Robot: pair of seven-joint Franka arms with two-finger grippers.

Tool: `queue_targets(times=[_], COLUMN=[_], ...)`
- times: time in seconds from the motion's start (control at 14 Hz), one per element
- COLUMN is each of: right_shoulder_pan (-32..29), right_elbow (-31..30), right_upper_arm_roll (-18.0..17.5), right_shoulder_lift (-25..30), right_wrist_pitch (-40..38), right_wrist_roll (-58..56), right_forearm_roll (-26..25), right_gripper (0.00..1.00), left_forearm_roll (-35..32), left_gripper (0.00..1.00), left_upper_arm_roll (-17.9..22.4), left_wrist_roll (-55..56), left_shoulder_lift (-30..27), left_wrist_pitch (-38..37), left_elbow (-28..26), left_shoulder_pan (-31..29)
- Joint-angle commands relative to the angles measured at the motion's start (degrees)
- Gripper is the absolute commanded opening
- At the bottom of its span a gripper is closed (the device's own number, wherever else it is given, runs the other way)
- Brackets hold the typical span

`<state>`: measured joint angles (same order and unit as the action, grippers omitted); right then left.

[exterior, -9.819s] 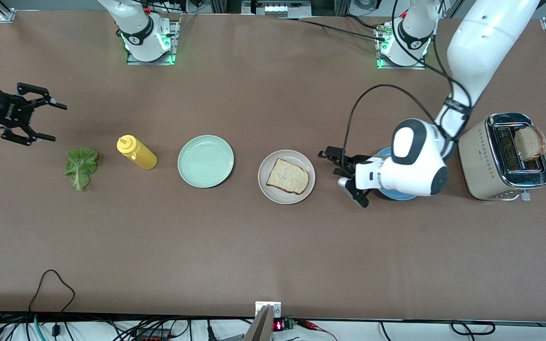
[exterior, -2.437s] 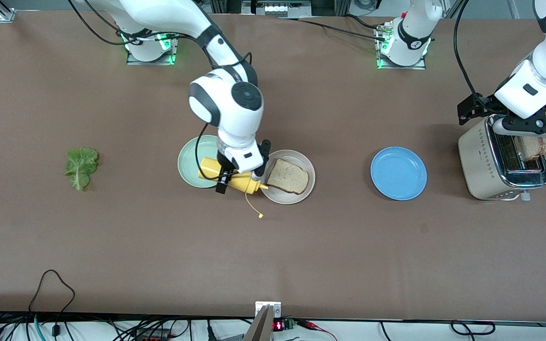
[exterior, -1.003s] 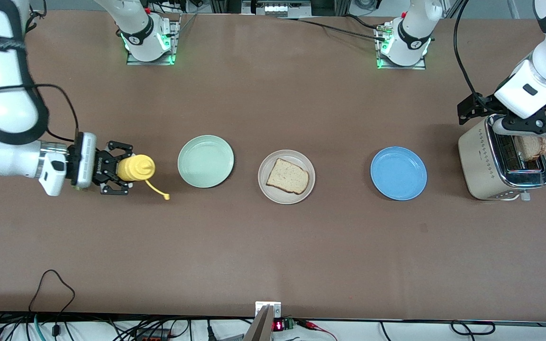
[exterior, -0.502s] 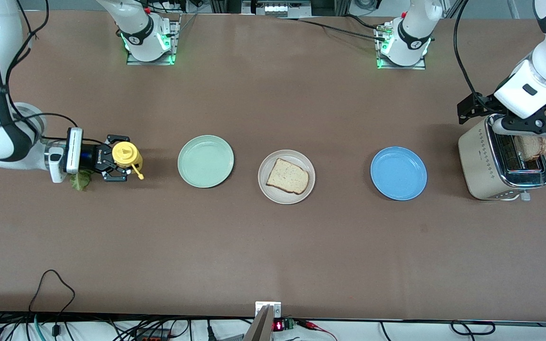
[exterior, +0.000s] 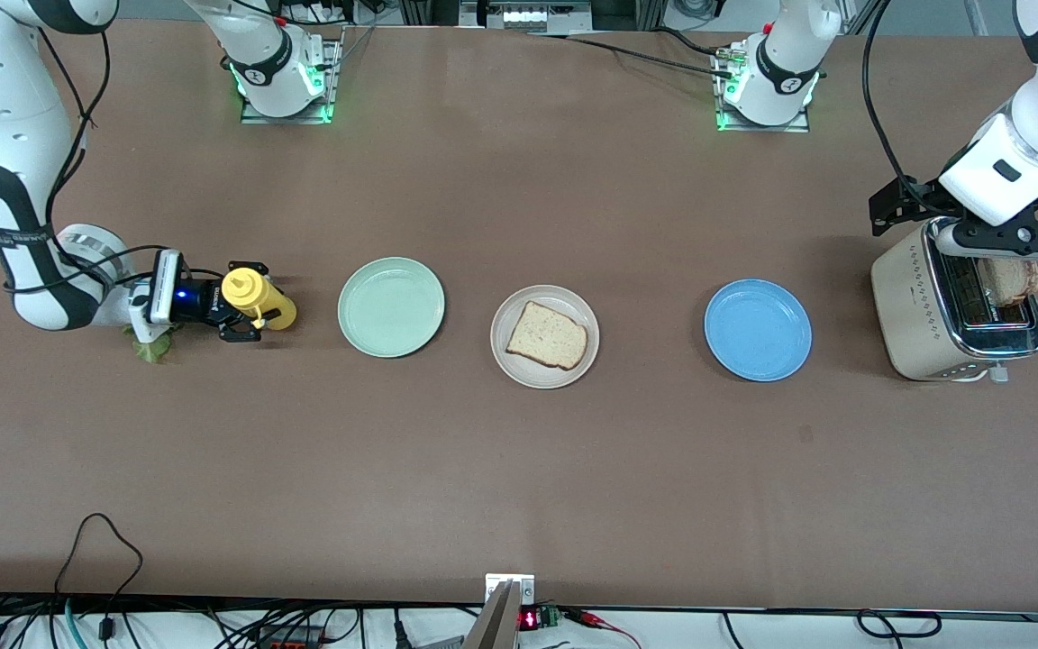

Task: Make sandwich in beige plate with both arms
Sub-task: 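Carry the yellow bottle back beside the lettuce with the right gripper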

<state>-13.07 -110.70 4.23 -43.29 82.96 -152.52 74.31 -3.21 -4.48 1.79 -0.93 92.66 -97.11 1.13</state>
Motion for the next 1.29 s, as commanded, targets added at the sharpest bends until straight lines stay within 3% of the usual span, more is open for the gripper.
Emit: queue_targets(times=[0.0, 0.5, 0.72, 0.79, 1.0, 1.08, 1.22], right_shoulder_pan=[-1.96, -2.05, -2.40, -2.40, -2.57, -2.83, -2.84], right_elbow=[1.28, 1.37, 1.54, 1.63, 2.60, 2.95, 4.08], right_upper_arm_roll=[-0.98, -0.98, -0.98, -0.98, -0.81, -0.72, 0.50], right_shoulder_lift=[-1.97, -3.91, -3.82, -3.73, -3.47, -3.38, -3.03], right_wrist_pitch=[-2.54, -2.54, -2.54, -2.54, -2.54, -2.45, -2.37], right_wrist_roll=[-2.68, -4.71, -4.36, -4.19, -3.66, -3.66, -3.14], right_forearm_roll=[1.02, 1.02, 1.02, 1.02, 0.67, 0.40, -0.56], right_gripper=[0.38, 0.41, 0.79, 0.85, 0.93, 1.00, 1.00], left_forearm_roll=[0.83, 0.83, 0.83, 0.83, 0.83, 0.92, 0.92], left_gripper=[1.00, 1.00, 1.00, 1.00, 1.00, 1.00, 1.00], left_upper_arm_roll=[0.35, 0.35, 0.35, 0.35, 0.35, 0.35, 0.35], left_wrist_roll=[0.14, 0.14, 0.14, 0.14, 0.14, 0.14, 0.14], left_shoulder_lift=[0.05, 0.05, 0.05, 0.05, 0.05, 0.05, 0.05], left_wrist_pitch=[-0.99, -0.99, -1.17, -1.17, -1.17, -1.17, -1.17], left_elbow=[0.78, 0.78, 0.78, 0.78, 0.78, 0.78, 0.78], left_shoulder_pan=[0.45, 0.45, 0.45, 0.45, 0.45, 0.45, 0.45])
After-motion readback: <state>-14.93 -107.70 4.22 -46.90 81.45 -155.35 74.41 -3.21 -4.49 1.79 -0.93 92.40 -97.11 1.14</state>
